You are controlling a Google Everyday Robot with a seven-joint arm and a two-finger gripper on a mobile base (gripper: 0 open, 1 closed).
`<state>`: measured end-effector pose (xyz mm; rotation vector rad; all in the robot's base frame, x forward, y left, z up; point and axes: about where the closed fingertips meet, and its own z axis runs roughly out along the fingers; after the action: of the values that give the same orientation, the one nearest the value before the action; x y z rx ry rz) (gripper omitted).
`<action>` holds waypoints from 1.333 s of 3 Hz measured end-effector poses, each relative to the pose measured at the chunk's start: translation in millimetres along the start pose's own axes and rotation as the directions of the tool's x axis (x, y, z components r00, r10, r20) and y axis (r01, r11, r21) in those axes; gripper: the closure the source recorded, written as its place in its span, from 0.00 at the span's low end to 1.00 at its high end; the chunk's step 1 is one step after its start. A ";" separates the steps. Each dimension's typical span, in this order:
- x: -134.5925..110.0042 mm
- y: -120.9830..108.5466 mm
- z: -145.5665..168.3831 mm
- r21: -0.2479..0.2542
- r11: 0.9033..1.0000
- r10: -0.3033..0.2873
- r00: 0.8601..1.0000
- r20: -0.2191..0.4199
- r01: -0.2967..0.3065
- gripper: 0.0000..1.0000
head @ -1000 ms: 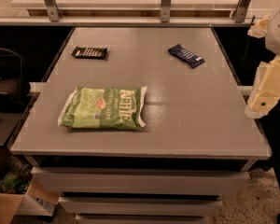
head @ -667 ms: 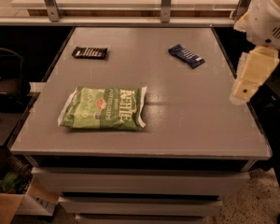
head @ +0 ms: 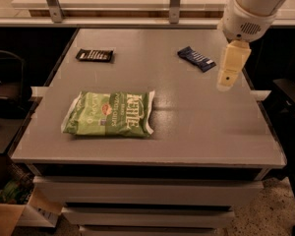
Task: Move rxbar blueberry near green jalapeno chip bag
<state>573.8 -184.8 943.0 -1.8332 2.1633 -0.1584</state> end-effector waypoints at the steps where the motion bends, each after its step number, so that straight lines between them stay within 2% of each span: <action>1: -3.3 -33.0 37.2 -0.012 1.000 -0.009 1.000 -0.018 0.009 0.00; 2: -4.6 -36.5 43.8 -0.014 1.000 -0.008 1.000 -0.015 0.008 0.00; 3: -1.4 -38.2 45.4 0.002 1.000 0.019 1.000 -0.022 -0.019 0.00; 4: -6.4 -59.7 58.3 0.042 0.999 0.030 0.999 -0.027 -0.029 0.00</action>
Offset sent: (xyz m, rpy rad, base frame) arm 0.0370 0.0012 -0.0221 -0.0159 0.0120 0.0046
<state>648.4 -182.8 905.0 -1.7860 2.1875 -0.2223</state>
